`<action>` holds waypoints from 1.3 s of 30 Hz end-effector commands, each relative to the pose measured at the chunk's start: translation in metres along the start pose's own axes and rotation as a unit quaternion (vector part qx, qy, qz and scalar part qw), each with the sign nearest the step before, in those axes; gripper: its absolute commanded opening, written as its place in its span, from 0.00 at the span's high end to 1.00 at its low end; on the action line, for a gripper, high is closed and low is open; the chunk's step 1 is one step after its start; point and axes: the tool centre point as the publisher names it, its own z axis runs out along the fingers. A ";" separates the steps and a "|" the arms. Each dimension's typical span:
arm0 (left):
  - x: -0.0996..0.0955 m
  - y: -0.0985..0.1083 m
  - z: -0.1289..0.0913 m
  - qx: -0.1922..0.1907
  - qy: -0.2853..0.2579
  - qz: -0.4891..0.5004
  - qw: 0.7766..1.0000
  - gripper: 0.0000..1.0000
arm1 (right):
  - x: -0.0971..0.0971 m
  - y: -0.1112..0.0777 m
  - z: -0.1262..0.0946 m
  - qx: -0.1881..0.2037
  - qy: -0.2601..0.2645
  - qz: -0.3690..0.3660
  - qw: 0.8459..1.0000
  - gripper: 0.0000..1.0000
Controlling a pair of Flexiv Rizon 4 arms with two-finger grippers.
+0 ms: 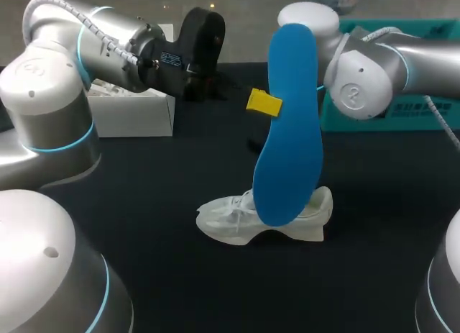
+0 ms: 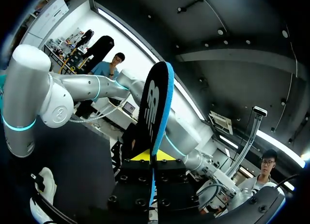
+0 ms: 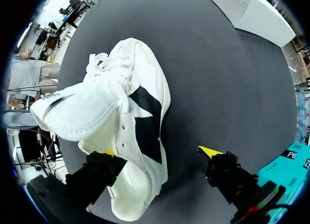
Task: Take the shoe out of the shoebox, open the shoe tongue, remove and reinsert the insole, then place the shoe into the shoebox
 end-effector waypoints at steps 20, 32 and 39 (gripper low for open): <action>0.000 0.001 0.000 0.001 0.000 0.001 1.000 1.00 | 0.004 0.008 0.022 0.000 0.023 0.001 1.000 1.00; 0.000 0.001 0.000 0.001 0.000 0.001 1.000 1.00 | 0.027 0.018 -0.018 -0.083 0.048 0.294 0.951 1.00; 0.000 0.001 0.000 0.001 0.000 0.001 1.000 1.00 | 0.039 0.023 -0.025 -0.161 0.004 0.387 0.908 1.00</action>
